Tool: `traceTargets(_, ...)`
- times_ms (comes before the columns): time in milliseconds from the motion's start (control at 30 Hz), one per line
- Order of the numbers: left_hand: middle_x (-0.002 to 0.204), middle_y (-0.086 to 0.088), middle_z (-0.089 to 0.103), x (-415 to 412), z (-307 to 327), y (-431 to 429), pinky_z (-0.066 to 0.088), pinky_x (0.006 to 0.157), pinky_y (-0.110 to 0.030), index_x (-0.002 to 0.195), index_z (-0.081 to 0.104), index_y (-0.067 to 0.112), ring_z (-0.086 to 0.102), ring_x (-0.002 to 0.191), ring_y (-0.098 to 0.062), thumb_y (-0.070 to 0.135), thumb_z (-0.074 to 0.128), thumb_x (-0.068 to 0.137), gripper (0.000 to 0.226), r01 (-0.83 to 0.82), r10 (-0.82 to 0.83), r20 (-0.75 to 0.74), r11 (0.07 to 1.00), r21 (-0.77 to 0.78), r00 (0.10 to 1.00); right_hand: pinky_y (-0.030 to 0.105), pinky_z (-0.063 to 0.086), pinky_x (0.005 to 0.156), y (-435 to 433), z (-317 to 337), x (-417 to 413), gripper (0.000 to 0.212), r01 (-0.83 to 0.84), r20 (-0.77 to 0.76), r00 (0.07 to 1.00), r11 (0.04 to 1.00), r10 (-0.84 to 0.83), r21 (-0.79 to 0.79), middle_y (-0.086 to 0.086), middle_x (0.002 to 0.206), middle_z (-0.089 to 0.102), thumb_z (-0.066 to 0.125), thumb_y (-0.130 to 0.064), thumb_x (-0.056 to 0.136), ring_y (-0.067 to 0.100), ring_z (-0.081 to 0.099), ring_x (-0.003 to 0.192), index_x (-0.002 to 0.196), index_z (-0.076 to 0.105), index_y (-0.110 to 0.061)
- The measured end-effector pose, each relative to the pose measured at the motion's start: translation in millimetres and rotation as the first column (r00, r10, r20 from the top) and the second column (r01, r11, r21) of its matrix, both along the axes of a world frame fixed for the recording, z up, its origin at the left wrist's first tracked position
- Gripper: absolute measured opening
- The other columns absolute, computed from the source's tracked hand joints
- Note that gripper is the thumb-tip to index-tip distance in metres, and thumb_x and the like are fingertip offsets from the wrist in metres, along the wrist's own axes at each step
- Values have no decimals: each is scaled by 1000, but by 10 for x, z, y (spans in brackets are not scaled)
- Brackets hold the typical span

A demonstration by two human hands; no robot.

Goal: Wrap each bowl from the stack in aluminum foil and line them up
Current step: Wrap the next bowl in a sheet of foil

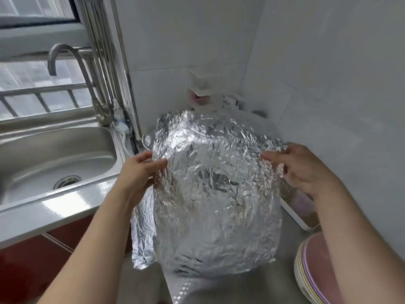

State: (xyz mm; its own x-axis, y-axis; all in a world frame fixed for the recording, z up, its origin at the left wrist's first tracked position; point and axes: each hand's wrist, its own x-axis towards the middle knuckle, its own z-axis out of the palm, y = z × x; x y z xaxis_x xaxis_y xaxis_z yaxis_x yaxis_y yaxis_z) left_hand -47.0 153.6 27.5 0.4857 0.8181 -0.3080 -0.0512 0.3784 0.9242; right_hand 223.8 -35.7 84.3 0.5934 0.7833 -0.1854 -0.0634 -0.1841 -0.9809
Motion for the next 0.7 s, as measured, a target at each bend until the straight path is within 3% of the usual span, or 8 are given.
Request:
traceTargets(133, 105, -13, 63, 110, 369, 171, 45, 54, -27, 125, 55, -1, 63, 73, -13, 3, 72, 72, 56, -80, 68, 153, 994, 77, 986, 17, 30, 47, 87, 346, 40, 18, 74, 125, 987, 982, -96, 175, -6, 67, 68, 77, -18, 62, 6, 47, 55, 77, 68, -16)
traceTargets(233, 93, -4, 67, 149, 639, 236, 49, 64, -26, 99, 62, 10, 67, 85, -14, -11, 60, 82, 27, -104, 57, 249, 978, 181, 967, 14, 32, 48, 68, 530, 6, 13, 96, 170, 973, 945, -155, 314, -7, 64, 68, 78, -18, 62, 8, 47, 58, 71, 70, -19)
traceTargets(333, 84, 3, 70, 139, 821, 183, 53, 74, -27, 83, 61, 14, 67, 89, -13, -18, 56, 81, 33, -150, 51, 315, 943, 297, 948, 21, 29, 52, -7, 563, -44, 22, 60, 184, 973, 919, -141, 391, 1, 66, 65, 84, -22, 56, 12, 44, 58, 74, 73, -19)
traceTargets(400, 86, 4, 72, 115, 809, 157, 53, 79, -25, 85, 62, 13, 68, 92, -12, -20, 57, 79, 34, -160, 38, 341, 927, 338, 939, 21, 35, 53, -62, 509, -70, 14, 60, 182, 974, 922, -138, 383, 0, 67, 70, 80, -10, 62, 13, 53, 60, 68, 74, -21)
traceTargets(500, 86, 3, 73, 69, 627, 172, 52, 75, -26, 83, 68, 15, 67, 89, -16, -20, 62, 75, 37, -195, 85, 265, 886, 421, 960, 18, 49, 56, -130, 316, -110, 22, 98, 201, 963, 926, -181, 364, 0, 65, 69, 73, 5, 66, 9, 64, 61, 69, 68, -16)
traceTargets(600, 73, 10, 72, 55, 302, 129, 52, 66, -19, 75, 68, 16, 66, 74, -8, -19, 66, 73, 35, -216, 178, 123, 846, 488, 976, 17, 46, 52, -158, -27, -197, 28, 119, 297, 936, 964, -188, 236, -7, 53, 64, 71, 9, 75, 1, 59, 50, 67, 60, -16)
traceTargets(667, 72, 8, 71, 39, 6, 82, 53, 66, -17, 73, 64, 11, 66, 73, -8, -14, 69, 76, 26, -187, 198, 31, 848, 496, 980, 23, 47, 61, -173, -346, -216, 29, 107, 303, 942, 985, -145, 139, -10, 54, 64, 74, 4, 76, 0, 60, 55, 65, 62, -19)
traceTargets(700, 79, 3, 71, 17, -182, 99, 56, 74, -22, 75, 65, 10, 67, 81, -12, -10, 70, 77, 22, -168, 203, -18, 851, 498, 979, 28, 45, 71, -171, -534, -193, 24, 93, 297, 948, 993, -112, 77, -9, 63, 68, 77, -2, 76, 5, 63, 67, 65, 64, -20)
